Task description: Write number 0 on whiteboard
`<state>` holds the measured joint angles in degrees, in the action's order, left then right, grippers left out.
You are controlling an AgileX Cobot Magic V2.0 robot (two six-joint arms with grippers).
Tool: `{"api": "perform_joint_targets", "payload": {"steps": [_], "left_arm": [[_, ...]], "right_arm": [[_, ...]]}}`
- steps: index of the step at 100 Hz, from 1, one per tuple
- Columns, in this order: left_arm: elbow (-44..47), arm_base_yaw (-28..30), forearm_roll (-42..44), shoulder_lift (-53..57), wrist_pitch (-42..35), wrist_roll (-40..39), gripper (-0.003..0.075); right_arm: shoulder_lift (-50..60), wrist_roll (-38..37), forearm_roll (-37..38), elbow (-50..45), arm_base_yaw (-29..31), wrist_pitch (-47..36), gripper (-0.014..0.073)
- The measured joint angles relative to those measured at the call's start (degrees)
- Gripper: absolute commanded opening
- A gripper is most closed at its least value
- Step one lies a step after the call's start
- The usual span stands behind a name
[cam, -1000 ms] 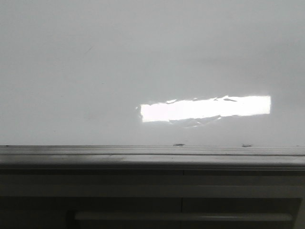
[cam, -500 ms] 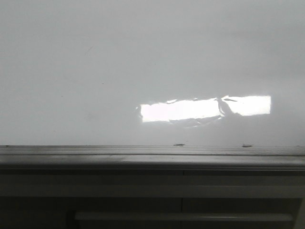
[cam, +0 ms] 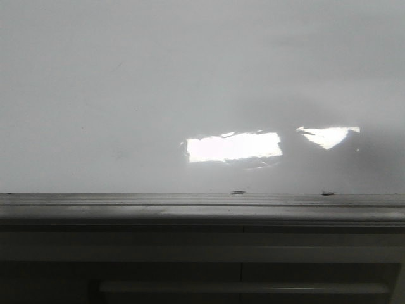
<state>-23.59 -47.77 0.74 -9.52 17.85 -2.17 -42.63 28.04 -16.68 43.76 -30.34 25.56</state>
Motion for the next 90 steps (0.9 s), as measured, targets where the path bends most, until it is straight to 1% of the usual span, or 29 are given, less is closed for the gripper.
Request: {"api": "perform_joint_targets", "payload": {"steps": [22, 31, 65, 75, 90], "left_arm": [[0.0, 0.0, 0.0, 0.0, 0.0, 0.0, 0.0115], [0.0, 0.0, 0.0, 0.0, 0.0, 0.0, 0.0115], [0.0, 0.0, 0.0, 0.0, 0.0, 0.0, 0.0115], [0.0, 0.0, 0.0, 0.0, 0.0, 0.0, 0.0115], [0.0, 0.0, 0.0, 0.0, 0.0, 0.0, 0.0115]], "right_arm": [[-4.5, 1.6, 0.0, 0.5, -8.5, -6.4, -0.0046], [-6.7, 1.8, 0.1, 0.6, -10.8, -9.1, -0.0046], [-12.9, 2.1, 0.3, 0.6, -11.6, -20.5, -0.0046], [-14.3, 2.2, 0.3, 0.6, -11.6, -21.6, -0.0046], [-15.4, 2.2, 0.3, 0.6, -11.6, -21.2, -0.0046]]}}
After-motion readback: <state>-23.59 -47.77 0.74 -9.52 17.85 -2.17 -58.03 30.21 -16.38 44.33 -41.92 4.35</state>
